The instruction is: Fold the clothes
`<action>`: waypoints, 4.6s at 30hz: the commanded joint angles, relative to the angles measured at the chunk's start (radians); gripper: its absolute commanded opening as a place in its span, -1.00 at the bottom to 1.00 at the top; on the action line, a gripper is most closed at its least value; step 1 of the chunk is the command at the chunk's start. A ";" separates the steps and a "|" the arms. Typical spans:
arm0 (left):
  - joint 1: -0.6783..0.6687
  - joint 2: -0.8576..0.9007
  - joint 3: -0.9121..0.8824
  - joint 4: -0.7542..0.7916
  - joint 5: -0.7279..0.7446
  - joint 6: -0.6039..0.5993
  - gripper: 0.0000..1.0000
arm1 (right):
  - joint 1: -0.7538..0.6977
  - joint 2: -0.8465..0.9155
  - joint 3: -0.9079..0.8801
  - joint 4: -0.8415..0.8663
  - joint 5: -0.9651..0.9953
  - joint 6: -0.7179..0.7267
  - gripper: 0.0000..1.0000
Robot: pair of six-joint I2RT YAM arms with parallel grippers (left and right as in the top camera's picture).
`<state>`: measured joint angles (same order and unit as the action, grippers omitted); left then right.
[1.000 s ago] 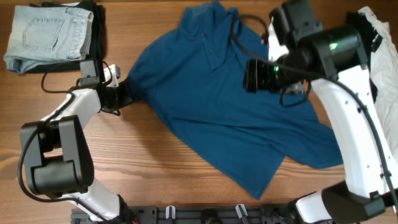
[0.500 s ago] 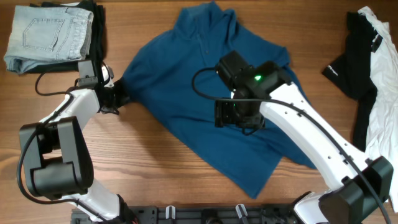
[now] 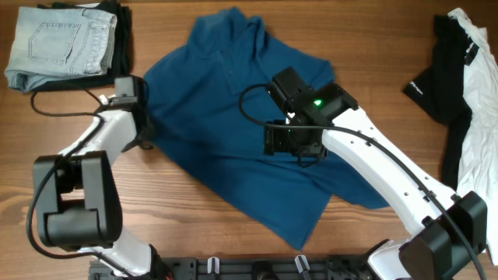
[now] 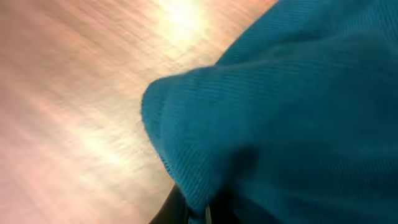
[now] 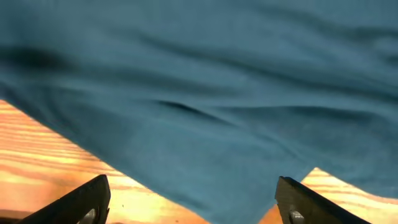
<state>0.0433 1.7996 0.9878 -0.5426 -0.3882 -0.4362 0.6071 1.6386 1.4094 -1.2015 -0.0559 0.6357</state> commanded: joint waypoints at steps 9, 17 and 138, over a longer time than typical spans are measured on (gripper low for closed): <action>-0.154 0.012 -0.015 -0.027 -0.299 -0.013 -0.92 | 0.001 -0.010 -0.003 0.008 0.031 -0.017 0.74; -0.154 0.012 -0.015 -0.037 -0.299 -0.013 -0.92 | 0.001 -0.010 -0.003 0.008 0.030 -0.027 0.74; 0.122 -1.138 0.104 0.283 0.530 0.024 -0.92 | -0.692 -0.517 0.594 -0.217 -0.040 -0.357 -0.91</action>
<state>0.1558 0.7090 0.9966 -0.2573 0.0666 -0.4397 -0.0750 1.1316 1.8687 -1.3556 -0.1719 0.3138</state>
